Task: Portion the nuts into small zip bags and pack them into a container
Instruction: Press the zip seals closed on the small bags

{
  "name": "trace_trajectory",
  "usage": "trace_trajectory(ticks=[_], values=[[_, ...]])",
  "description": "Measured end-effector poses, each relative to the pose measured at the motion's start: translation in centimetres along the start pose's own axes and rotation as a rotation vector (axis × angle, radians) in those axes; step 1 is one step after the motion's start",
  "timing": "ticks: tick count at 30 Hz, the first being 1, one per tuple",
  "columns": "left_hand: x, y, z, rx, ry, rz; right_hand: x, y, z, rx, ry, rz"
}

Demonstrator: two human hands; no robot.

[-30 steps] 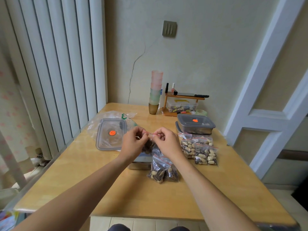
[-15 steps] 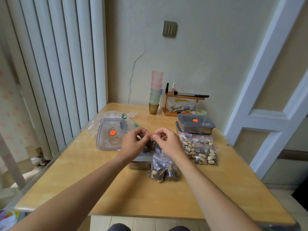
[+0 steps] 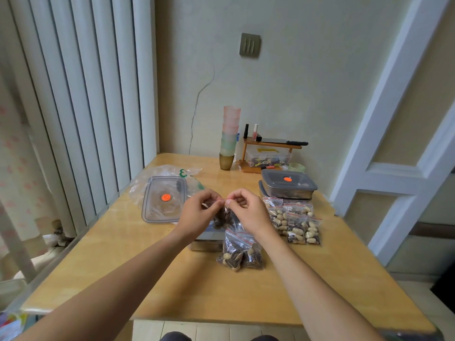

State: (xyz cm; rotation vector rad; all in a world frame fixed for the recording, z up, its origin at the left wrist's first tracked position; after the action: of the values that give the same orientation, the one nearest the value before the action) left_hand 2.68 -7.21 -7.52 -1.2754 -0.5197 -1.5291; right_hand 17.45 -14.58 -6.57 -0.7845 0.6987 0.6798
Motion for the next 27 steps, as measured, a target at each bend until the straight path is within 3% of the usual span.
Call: trace_trajectory(ticks=[9,15,21,27], values=[[0.0,0.7,-0.2,-0.098,-0.063,-0.193,0.1,0.2,-0.1,0.019,0.046,0.161],[-0.1,0.7,0.2,-0.045,-0.087,-0.226,0.1,0.7,-0.2,0.033,0.072,0.25],[0.1,1.0,-0.1,-0.078,-0.084,-0.234,-0.3,0.8,-0.3,0.092,0.056,0.188],[0.7,0.8,-0.2,-0.061,-0.088,-0.219,-1.2,1.0,0.1,0.03,-0.018,0.045]])
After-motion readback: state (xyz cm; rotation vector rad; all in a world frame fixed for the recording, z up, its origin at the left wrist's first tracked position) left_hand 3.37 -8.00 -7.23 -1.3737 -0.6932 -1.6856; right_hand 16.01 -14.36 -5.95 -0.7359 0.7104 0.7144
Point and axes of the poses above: each hand's wrist, its own z-axis towards the middle knuckle, its own y-axis out of the palm, x = y × z, the point moved 7 cm from there along z, towards the middle knuckle, and after that the axes turned 9 degrees about -y, right-handed, at the moved point
